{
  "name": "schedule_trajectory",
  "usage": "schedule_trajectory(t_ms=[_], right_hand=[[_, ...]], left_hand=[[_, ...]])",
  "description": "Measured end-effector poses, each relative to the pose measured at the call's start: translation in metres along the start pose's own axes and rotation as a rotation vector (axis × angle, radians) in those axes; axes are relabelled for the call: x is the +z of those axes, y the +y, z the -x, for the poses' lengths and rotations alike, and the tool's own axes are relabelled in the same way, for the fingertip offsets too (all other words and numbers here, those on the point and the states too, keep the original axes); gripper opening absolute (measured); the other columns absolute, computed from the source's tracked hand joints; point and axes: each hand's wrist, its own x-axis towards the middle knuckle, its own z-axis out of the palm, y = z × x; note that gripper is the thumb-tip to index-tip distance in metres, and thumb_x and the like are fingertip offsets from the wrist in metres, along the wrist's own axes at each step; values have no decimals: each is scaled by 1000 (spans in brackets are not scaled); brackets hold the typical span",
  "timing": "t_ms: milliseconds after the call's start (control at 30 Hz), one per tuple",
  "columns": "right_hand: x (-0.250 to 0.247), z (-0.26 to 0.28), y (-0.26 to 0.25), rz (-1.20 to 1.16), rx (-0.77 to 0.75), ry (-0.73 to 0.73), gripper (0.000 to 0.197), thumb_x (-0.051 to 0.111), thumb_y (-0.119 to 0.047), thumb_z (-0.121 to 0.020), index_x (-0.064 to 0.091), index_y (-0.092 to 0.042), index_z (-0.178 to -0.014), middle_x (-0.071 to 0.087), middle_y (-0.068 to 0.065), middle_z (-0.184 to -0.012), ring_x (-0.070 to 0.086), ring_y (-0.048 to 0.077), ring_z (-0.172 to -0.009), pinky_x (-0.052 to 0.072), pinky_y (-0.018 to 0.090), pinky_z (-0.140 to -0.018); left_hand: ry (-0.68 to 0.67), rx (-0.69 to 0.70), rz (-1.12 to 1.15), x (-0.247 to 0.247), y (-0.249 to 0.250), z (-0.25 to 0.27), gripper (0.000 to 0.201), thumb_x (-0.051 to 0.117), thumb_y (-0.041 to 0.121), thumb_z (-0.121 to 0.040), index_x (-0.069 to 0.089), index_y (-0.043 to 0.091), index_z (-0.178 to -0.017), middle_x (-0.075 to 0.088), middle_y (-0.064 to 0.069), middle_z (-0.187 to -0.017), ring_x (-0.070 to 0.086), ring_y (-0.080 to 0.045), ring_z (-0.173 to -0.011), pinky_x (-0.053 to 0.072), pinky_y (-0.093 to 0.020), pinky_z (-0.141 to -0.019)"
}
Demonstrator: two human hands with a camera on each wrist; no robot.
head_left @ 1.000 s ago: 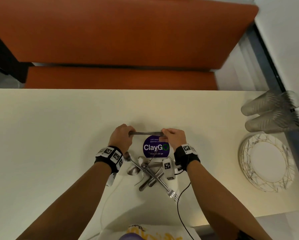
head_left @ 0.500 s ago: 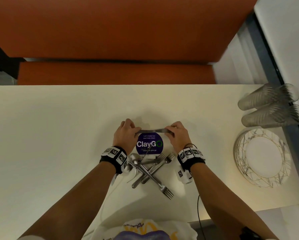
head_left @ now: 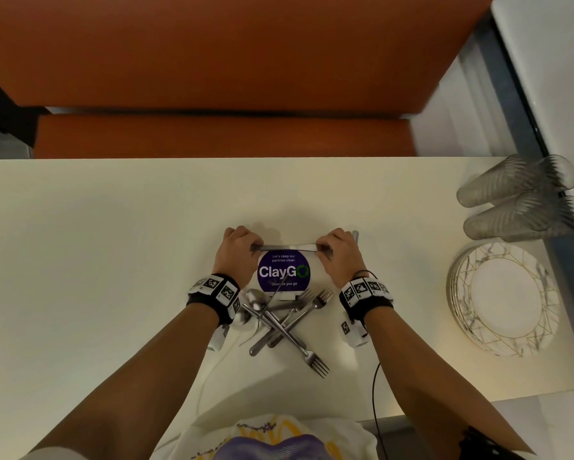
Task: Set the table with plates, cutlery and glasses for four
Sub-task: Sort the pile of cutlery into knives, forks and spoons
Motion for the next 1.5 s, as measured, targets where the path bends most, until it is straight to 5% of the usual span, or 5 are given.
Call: schedule_trajectory(t_ms=[367, 533, 1067, 1300, 1500], right_hand=[[-2, 1, -7, 35, 39, 38, 23, 73, -18, -84, 70, -15, -106, 61, 4, -105, 48, 26, -99, 46, 47, -92], [2, 18, -35, -16, -57, 125, 15, 66, -9, -86, 73, -18, -95, 63, -2, -95, 52, 20, -92, 37, 24, -86], [33, 54, -81, 262, -309, -313, 7, 76, -17, -82, 75, -20, -88, 59, 2, -104, 50, 27, -105, 49, 45, -91], [25, 62, -84, 287, -404, -363, 8, 65, -30, -91, 70, -31, -98, 62, -10, -103, 51, 17, -105, 43, 36, -98], [32, 101, -87, 178, -471, -368, 8, 71, -24, -88, 68, -22, -95, 61, -7, -97, 56, 11, -88, 52, 26, -78]], left_hand=[[3, -56, 18, -10, -5, 9, 31, 78, 21, -90, 73, 17, -120, 65, 0, -118, 51, -23, -112, 49, -36, -97], [113, -115, 68, -20, -16, 36, 17, 69, 24, -95, 72, 20, -112, 65, 2, -107, 54, -20, -103, 50, -37, -94], [184, -194, 93, -11, -39, 145, 11, 70, 33, -95, 67, 22, -92, 62, 7, -88, 53, -18, -85, 46, -34, -78], [134, -300, 185, -15, -43, 152, 14, 62, 31, -100, 70, 20, -95, 67, 9, -87, 60, -15, -83, 41, -24, -70], [125, -467, 184, -9, -36, 161, 22, 62, 39, -99, 72, 20, -104, 69, 7, -95, 63, -16, -93, 50, -32, -81]])
